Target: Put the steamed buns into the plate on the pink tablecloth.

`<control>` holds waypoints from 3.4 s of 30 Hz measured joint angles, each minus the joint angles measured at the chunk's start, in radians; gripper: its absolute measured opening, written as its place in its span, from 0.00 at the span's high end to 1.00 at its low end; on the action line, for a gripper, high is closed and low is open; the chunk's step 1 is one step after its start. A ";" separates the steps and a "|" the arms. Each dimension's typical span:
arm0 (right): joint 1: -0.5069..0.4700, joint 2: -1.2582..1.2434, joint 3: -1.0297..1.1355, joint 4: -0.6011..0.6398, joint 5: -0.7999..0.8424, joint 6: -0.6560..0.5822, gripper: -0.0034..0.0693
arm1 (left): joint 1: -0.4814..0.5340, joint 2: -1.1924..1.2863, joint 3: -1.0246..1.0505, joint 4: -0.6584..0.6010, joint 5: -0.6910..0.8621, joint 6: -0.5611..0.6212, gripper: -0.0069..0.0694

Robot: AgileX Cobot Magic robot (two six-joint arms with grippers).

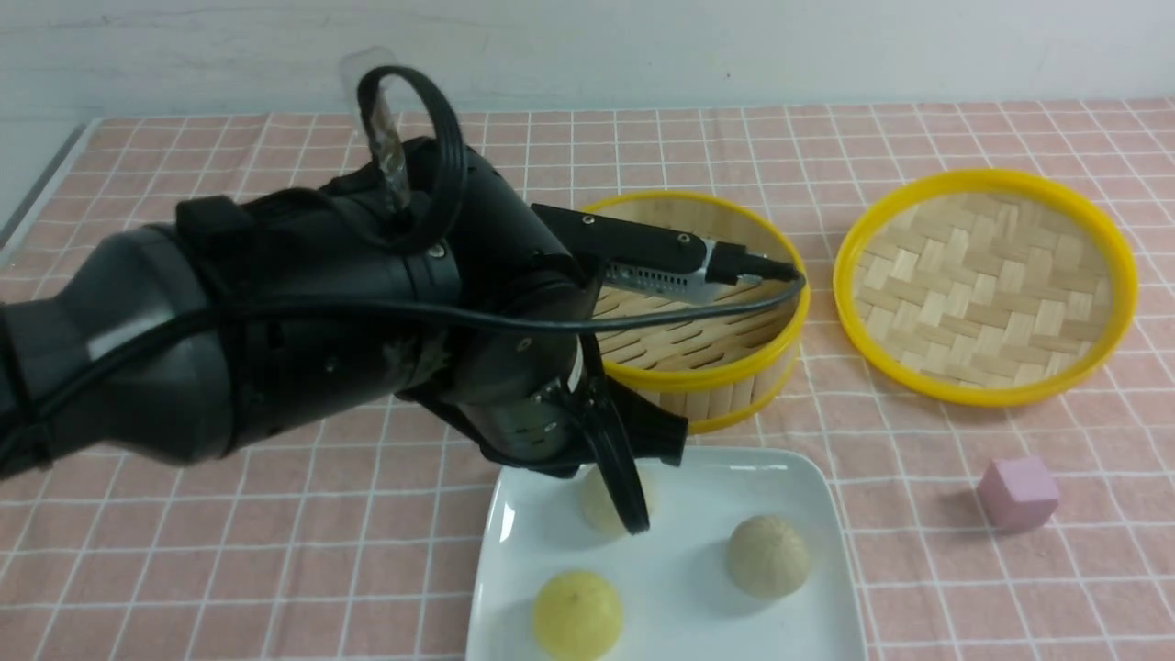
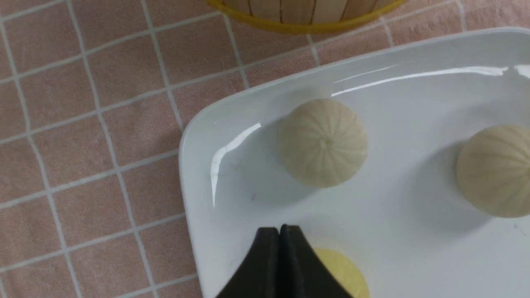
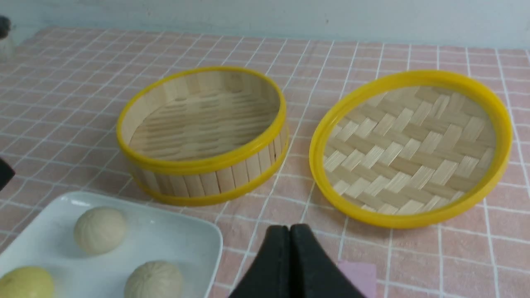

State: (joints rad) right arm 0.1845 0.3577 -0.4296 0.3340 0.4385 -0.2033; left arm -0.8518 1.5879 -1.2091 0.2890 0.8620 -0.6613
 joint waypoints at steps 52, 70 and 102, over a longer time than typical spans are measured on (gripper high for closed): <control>-0.139 -0.368 0.442 -0.189 -0.040 -0.002 0.92 | 0.000 -0.372 0.015 0.050 0.252 0.046 0.88; -0.139 -0.368 0.442 -0.190 -0.040 -0.002 0.89 | 0.000 -0.775 0.606 0.045 -0.712 -0.161 0.87; -0.139 -0.368 0.442 -0.190 -0.038 -0.002 0.84 | 0.701 -1.421 1.110 -0.133 -0.637 0.310 0.83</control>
State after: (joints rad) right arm 0.0458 -0.0101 0.0124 0.1441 0.4006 -0.2053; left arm -0.1511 0.1672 -0.0994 0.1559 0.2253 -0.3516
